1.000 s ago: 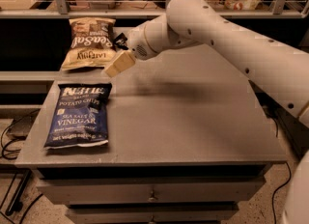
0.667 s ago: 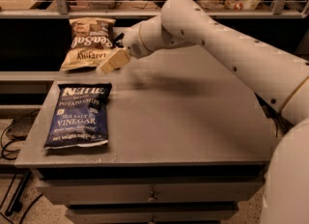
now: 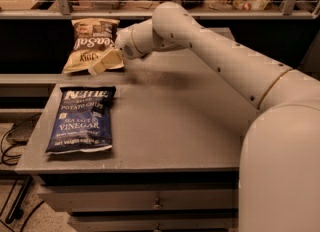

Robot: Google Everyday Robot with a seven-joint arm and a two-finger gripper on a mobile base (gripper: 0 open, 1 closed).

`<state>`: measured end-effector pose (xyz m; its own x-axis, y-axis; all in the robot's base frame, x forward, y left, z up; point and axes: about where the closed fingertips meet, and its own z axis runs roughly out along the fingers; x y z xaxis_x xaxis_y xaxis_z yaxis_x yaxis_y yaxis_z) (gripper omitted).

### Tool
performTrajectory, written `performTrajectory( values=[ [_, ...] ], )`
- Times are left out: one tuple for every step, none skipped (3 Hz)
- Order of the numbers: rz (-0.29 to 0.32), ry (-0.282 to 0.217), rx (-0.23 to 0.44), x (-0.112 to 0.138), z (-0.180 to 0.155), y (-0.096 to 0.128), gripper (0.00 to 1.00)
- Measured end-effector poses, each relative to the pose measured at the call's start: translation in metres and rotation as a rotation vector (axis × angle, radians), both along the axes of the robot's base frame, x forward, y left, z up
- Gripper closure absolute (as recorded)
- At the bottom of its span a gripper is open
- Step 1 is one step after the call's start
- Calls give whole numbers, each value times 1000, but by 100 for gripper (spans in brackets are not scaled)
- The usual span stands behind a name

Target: Pick brown chip bag

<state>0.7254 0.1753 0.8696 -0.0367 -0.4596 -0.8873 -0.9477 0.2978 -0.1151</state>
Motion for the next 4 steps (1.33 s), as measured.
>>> performTrajectory(
  values=[
    [18, 15, 12, 9, -9, 18, 0],
    [21, 27, 16, 16, -18, 27, 18],
    [15, 20, 6, 17, -15, 29, 49],
    [2, 5, 9, 16, -8, 26, 71]
  ],
)
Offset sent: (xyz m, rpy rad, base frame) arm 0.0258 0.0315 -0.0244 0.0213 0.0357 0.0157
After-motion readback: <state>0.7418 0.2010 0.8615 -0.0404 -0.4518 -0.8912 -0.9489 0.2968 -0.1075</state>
